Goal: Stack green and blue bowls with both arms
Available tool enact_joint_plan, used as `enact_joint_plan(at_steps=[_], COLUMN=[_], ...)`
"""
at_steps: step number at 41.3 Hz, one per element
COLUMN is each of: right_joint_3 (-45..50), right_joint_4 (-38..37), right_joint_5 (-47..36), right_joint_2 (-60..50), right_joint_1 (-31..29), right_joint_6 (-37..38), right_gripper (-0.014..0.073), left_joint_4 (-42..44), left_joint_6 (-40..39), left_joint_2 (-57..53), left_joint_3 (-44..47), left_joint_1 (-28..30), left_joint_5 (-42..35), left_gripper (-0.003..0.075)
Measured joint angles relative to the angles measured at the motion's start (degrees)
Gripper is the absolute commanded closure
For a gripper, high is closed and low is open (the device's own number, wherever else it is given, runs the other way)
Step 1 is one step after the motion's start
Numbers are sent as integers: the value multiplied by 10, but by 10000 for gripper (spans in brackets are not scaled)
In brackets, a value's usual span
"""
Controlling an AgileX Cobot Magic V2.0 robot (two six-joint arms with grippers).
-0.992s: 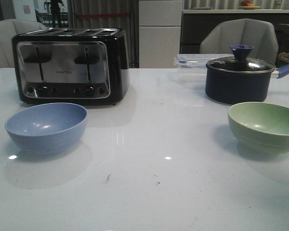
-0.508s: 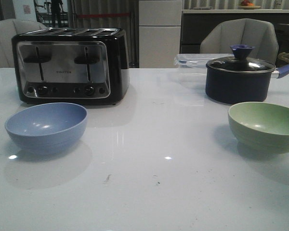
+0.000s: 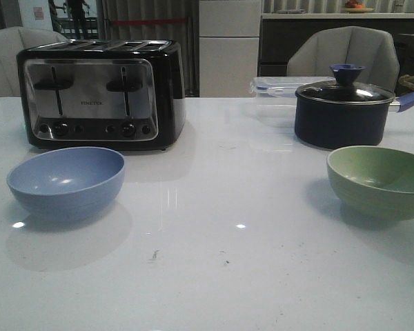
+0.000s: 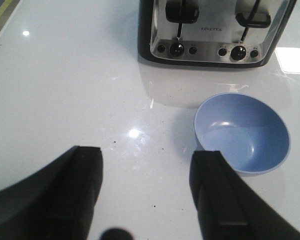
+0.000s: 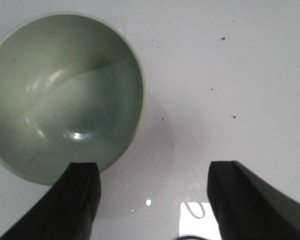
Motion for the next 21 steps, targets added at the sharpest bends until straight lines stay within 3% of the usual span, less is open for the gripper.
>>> enact_joint_plan(at_steps=[14, 21], right_joint_3=[-143, -210], right_joint_4=[41, 41], right_joint_5=[37, 90], right_joint_2=[200, 268], right_joint_1=[0, -1], right_joint_6=[-14, -32], right_gripper=[41, 182], left_joint_4=[0, 0], left_joint_6=[0, 0], left_joint_2=[0, 0], left_joint_3=[0, 0], left_joint_1=[0, 0], left_joint_5=[0, 0], left_gripper=[264, 264])
